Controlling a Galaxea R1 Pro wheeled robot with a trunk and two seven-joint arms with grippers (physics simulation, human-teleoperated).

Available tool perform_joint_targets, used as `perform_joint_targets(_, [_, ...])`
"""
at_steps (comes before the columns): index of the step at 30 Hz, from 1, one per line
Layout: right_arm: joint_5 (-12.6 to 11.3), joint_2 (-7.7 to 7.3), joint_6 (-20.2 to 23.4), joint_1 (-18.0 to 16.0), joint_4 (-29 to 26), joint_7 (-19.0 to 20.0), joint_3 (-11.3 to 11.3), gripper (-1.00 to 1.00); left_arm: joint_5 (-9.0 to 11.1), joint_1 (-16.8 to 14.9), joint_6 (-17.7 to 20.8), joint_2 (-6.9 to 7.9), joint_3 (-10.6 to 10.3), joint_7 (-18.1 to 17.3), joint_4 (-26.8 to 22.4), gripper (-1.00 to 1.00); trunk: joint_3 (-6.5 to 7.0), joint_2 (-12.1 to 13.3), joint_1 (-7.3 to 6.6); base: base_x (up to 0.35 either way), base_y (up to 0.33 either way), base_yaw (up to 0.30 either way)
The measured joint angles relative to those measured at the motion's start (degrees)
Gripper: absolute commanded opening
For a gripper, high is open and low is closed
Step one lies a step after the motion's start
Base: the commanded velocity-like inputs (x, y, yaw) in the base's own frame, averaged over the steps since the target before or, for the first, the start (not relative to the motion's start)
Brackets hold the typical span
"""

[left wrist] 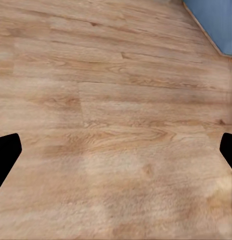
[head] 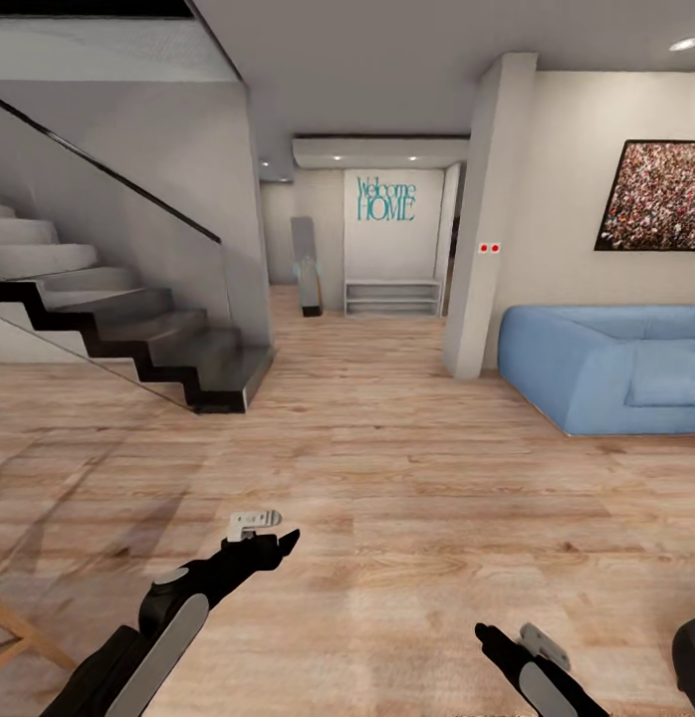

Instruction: Place each of the two pumpkins and all three candles from the living room inside a cabinet in the living room (use any cabinet), then make sure every cabinet is closed, and position the cauldron so it is next to a table in the living room.

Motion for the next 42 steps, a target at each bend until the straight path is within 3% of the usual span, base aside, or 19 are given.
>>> perform_joint_targets(13, [0.0, 0.08, 0.4, 0.0, 0.0, 0.2, 0.0, 1.00, 0.1, 0.0, 0.0, 0.11, 0.3, 0.3, 0.0, 1.00, -0.55, 0.0, -0.01, 0.093, 0.015, -0.253])
perform_joint_targets(42, [0.0, 0.17, 0.4, 0.0, 0.0, 0.4, 0.1, 1.00, 0.7, -0.1, 0.6, 0.21, 0.9, 0.2, 0.4, 1.00, -1.85, 0.0, -0.02, 0.259, 0.177, -0.251])
